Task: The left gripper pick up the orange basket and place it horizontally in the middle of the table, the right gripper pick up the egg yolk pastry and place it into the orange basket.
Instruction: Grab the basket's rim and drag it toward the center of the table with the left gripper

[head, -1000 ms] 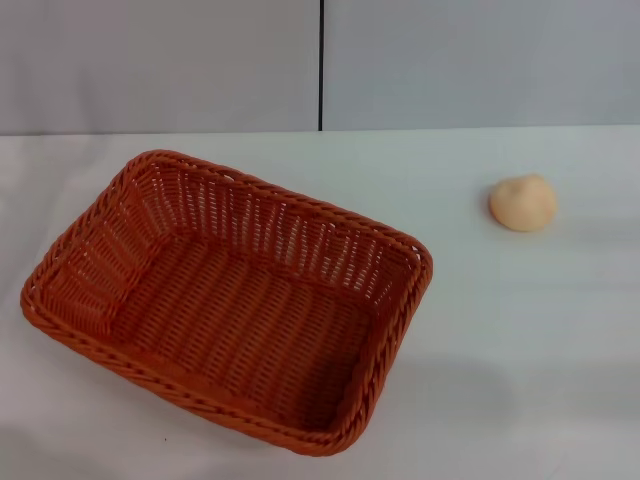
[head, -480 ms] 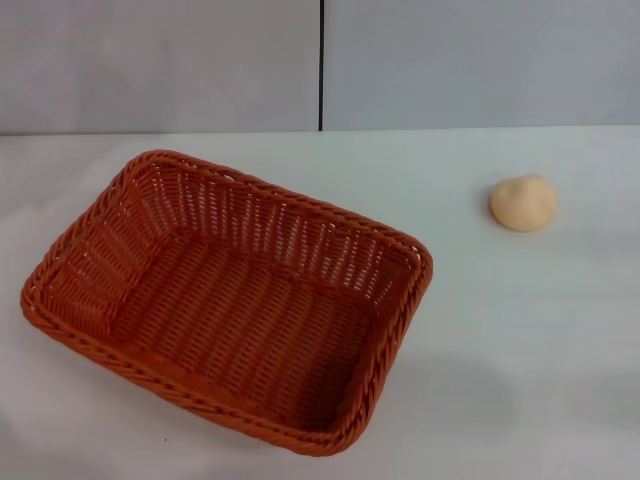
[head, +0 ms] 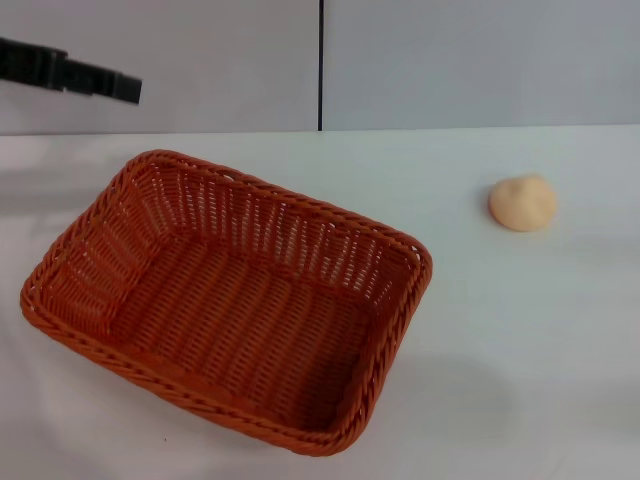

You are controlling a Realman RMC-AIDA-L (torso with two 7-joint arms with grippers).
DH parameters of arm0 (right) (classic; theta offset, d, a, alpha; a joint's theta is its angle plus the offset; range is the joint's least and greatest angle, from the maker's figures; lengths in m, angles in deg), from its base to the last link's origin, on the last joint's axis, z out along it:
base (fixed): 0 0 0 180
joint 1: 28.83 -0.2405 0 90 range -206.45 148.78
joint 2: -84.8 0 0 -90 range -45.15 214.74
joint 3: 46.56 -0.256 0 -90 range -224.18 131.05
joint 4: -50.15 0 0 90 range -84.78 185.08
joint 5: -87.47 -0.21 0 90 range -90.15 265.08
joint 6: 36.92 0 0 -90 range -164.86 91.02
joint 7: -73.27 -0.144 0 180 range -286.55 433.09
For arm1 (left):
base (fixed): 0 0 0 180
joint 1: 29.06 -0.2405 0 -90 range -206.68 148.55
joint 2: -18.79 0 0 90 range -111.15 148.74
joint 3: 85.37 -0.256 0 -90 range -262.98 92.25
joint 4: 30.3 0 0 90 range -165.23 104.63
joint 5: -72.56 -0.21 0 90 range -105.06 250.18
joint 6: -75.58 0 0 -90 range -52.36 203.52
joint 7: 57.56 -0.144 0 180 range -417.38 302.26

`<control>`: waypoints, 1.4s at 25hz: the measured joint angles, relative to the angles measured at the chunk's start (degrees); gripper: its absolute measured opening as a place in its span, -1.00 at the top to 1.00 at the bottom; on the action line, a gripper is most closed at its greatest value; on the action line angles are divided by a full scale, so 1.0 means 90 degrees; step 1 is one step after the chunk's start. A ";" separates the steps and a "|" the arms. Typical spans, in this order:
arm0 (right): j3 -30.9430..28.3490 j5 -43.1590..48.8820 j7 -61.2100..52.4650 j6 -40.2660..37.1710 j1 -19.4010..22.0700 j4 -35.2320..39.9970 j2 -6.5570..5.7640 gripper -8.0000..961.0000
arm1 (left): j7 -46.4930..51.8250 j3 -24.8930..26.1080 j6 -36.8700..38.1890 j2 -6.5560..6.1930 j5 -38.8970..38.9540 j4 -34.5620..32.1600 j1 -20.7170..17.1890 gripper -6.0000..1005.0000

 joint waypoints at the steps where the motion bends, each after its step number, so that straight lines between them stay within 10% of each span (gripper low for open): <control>1: -0.0008 0.0000 -0.0009 0.0005 0.0001 0.0031 -0.0002 -0.22 | 0.0072 -0.0001 0.0091 0.0028 -0.0186 -0.0070 0.0045 -0.59; 14: -0.0015 0.0000 -0.0011 0.0098 -0.0021 0.0038 -0.0007 -0.22 | 0.0337 -0.0249 0.0476 0.0474 -0.2675 -0.0022 0.0443 -0.58; 35: -0.0006 0.0000 -0.0017 0.0220 0.0015 0.0018 -0.0006 -0.22 | 0.0293 -0.0575 0.0096 0.0539 -0.3292 0.0785 0.0503 -0.55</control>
